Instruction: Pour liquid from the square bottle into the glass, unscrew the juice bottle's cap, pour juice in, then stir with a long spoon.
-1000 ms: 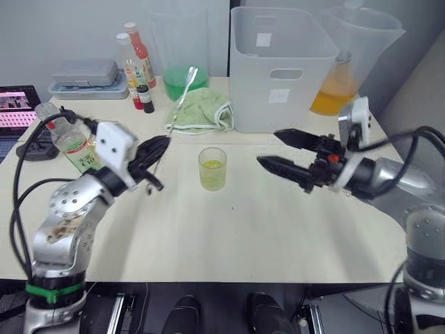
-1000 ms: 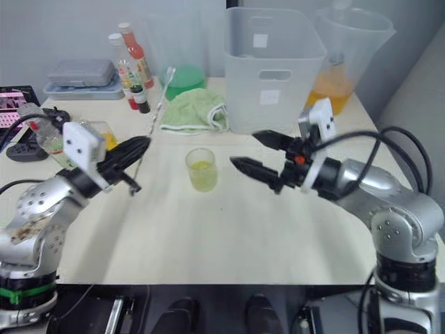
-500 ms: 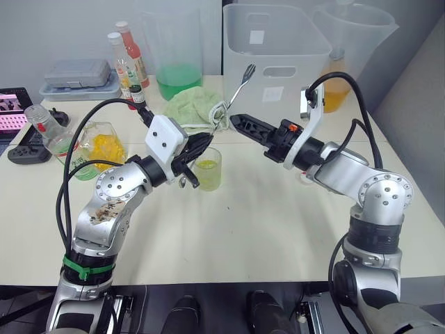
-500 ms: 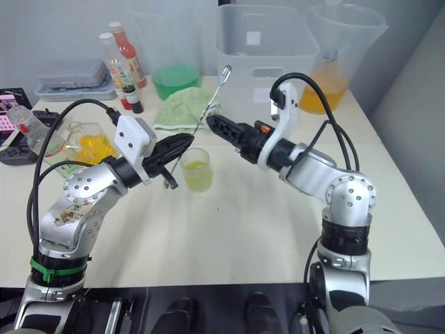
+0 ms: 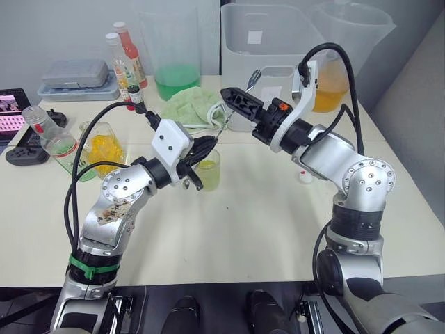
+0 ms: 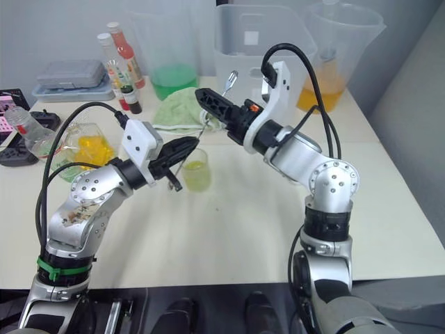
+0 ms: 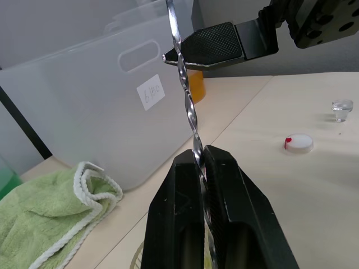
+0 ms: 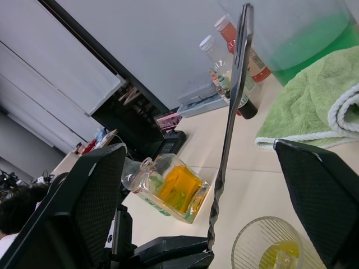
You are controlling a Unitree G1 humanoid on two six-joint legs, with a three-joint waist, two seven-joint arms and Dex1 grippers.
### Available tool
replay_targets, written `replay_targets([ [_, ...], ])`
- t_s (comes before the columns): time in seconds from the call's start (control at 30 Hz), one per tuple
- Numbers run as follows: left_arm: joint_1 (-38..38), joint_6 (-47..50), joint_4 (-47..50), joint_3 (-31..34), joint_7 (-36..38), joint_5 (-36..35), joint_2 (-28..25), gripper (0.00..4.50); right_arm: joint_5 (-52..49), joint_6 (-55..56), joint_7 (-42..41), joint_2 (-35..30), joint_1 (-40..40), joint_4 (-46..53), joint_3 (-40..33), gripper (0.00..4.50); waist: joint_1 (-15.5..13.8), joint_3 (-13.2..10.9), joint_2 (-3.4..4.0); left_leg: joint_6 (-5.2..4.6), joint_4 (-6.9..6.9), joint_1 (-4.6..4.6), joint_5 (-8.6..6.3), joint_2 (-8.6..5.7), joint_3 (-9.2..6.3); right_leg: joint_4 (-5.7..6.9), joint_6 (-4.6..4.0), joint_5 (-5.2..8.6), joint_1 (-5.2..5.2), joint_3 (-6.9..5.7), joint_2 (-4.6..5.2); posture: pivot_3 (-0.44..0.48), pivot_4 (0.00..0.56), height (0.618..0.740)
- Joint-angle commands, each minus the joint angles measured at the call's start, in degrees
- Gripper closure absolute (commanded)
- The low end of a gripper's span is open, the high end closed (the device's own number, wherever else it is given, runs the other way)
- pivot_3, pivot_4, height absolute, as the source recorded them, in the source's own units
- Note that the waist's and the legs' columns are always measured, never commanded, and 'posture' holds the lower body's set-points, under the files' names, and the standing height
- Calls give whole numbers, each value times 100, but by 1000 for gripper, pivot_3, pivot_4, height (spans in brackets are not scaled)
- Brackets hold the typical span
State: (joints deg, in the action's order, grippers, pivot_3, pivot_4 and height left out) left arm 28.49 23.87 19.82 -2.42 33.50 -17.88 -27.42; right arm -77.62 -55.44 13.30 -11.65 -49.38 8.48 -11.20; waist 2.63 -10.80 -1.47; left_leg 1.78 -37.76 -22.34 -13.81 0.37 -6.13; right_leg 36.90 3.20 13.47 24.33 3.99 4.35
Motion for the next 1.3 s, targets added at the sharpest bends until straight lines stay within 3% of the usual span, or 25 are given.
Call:
replay_targets([
  [0.03,74,-137,107,22,-1,46,34,4500,-73,33,3,51,-27,114,0,1209,2,0,0,0,0,0,0,0,0,0,0,0,0,0,0,0,150,740],
  [0.3,62,-142,137,14,11,58,70,4500,48,87,112,150,23,41,-8,3973,4,0,0,0,0,0,0,0,0,1,0,0,1,0,0,0,150,740],
  [0.37,62,-139,144,13,14,57,68,4500,63,88,114,147,28,28,-12,4455,2,0,0,0,0,0,0,0,0,1,0,0,1,0,0,0,150,740],
  [0.63,58,-45,158,120,-12,-43,65,4500,186,143,17,113,45,-25,-71,4455,5,-1,2,0,0,0,0,0,0,1,0,0,1,1,0,0,150,740],
  [0.8,9,172,288,480,224,-627,16,2875,146,194,-61,60,-25,-41,-225,4500,4,-1,3,0,0,0,0,0,0,1,0,0,1,0,0,0,150,740],
  [1.07,-171,629,-15,1817,1293,-1801,-1220,261,30,358,-327,-350,-858,-328,-636,4500,53,-9,16,0,1,2,0,3,0,7,-1,1,5,-1,-3,0,150,740],
  [1.1,-236,687,-79,1937,1416,-1856,-1398,55,102,368,-419,-430,-961,-393,-623,4500,71,-9,17,0,1,0,0,3,0,2,-1,1,6,-1,-4,0,150,740],
  [1.3,-1042,501,-600,2371,2276,-1765,-2305,55,1074,334,-1274,-900,-1283,-382,73,4500,131,-11,19,0,10,4,0,3,1,2,-6,5,6,-1,-3,0,150,740],
])
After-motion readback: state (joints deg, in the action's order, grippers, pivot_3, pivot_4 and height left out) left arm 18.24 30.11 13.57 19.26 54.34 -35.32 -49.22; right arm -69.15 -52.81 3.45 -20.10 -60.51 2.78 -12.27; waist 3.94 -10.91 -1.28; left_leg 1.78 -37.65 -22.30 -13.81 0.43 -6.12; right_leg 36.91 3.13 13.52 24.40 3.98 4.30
